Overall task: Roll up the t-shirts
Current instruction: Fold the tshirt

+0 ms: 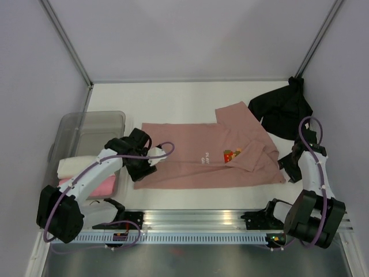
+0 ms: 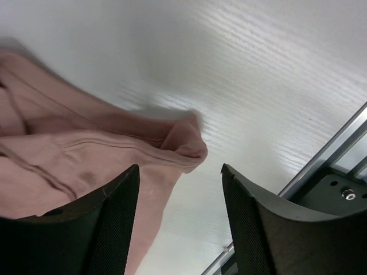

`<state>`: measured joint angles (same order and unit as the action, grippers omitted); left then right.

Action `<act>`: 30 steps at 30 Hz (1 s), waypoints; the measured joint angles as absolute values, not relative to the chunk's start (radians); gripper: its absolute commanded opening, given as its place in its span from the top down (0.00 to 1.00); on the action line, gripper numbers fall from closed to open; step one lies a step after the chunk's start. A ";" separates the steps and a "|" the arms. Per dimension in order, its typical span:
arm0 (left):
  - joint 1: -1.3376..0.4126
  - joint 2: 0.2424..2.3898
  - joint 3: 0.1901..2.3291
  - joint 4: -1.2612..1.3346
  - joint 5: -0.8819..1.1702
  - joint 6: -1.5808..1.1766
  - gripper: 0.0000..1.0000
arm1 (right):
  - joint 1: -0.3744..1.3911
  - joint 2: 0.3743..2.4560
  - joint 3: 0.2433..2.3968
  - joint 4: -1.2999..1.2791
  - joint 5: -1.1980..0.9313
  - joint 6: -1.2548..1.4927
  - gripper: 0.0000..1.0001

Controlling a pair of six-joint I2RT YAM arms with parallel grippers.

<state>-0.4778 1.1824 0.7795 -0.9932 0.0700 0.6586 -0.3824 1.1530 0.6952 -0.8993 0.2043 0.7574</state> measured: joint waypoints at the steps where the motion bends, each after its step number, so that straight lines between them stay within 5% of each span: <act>1: -0.474 1.183 0.819 -0.997 0.069 0.652 0.41 | -0.382 1.150 0.727 -0.907 0.212 0.748 0.38; 2: -0.471 1.187 0.858 -0.995 0.064 0.643 0.54 | -0.381 1.148 0.764 -0.909 0.217 0.737 0.40; 5: -0.449 1.229 0.945 -0.977 0.052 0.601 0.65 | -0.354 1.135 0.859 -0.891 0.219 0.705 0.45; 10: -0.353 1.417 0.989 -0.934 0.054 0.551 0.57 | -0.181 1.128 0.922 -0.849 0.188 0.652 0.57; 14: -0.335 1.476 0.989 -0.924 0.064 0.539 0.50 | -0.051 1.169 0.866 -0.805 0.078 0.624 0.52; 30: -0.336 1.626 0.973 -0.815 -0.001 0.474 0.51 | 0.007 1.316 0.706 -0.671 -0.131 0.645 0.47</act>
<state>-0.3359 1.6260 0.9733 -0.8146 -0.0006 0.4744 0.0067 1.3159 0.7059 -0.6712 -0.1310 0.6449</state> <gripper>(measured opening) 0.494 0.531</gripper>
